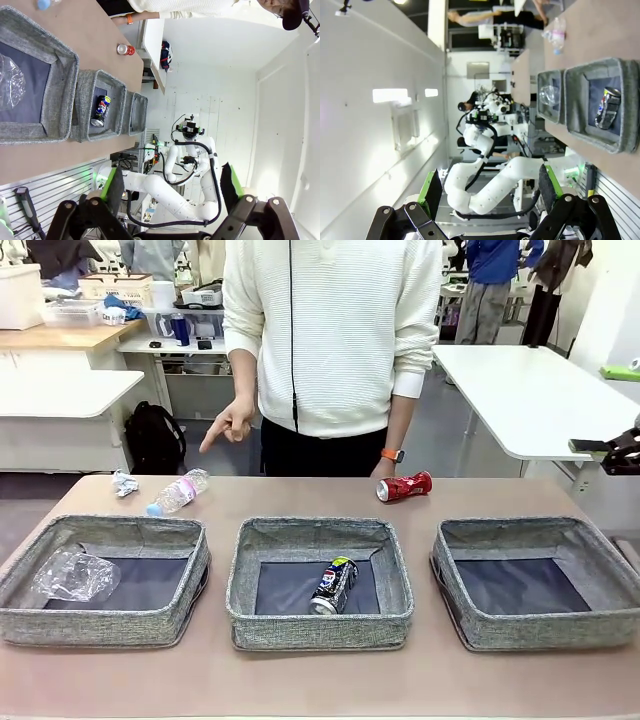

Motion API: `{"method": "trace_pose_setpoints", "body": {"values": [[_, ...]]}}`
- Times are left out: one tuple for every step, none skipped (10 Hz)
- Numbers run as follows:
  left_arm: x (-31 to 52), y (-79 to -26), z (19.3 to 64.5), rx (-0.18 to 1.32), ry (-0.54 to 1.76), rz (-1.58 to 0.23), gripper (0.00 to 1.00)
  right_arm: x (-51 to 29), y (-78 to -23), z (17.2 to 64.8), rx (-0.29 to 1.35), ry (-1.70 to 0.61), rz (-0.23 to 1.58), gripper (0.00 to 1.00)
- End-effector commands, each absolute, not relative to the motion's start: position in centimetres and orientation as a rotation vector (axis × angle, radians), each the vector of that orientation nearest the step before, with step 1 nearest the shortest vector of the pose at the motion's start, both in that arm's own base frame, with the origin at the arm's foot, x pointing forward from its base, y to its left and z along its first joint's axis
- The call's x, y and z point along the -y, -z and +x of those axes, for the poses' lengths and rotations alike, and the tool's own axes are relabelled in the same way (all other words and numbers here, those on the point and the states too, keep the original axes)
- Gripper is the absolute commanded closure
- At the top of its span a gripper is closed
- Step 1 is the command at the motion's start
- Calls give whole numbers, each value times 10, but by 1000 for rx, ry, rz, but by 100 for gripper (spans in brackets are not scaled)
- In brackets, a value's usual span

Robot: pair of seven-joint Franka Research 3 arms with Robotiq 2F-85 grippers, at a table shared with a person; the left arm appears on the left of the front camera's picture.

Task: Sort the waste into the appropriate baskets.
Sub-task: Pick up the waste item pointed out by the person.

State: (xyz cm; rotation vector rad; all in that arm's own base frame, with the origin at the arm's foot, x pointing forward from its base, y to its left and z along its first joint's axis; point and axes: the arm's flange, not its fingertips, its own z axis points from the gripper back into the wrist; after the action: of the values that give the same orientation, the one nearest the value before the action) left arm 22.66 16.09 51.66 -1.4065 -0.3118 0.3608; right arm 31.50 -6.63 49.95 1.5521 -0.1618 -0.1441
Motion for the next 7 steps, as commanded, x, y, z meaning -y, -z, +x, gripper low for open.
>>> {"method": "trace_pose_setpoints", "body": {"values": [[-161,-517,226,326,-340,-1421,0,65,-501,317,170,149,1565,0],[-161,-517,226,326,-340,-1421,0,65,-501,317,170,149,1565,0],[-161,-517,227,312,-361,-1407,0,65,-501,317,170,149,1565,0],[-132,-527,244,299,-236,-1044,0,65,-501,317,170,149,1565,0],[-102,-536,266,373,-123,-740,0,65,-501,317,170,149,1565,0],[-69,-540,287,344,5,-585,0,65,-501,317,170,149,1565,0],[-32,-534,307,280,143,-406,0,65,-501,317,170,149,1565,0]]}}
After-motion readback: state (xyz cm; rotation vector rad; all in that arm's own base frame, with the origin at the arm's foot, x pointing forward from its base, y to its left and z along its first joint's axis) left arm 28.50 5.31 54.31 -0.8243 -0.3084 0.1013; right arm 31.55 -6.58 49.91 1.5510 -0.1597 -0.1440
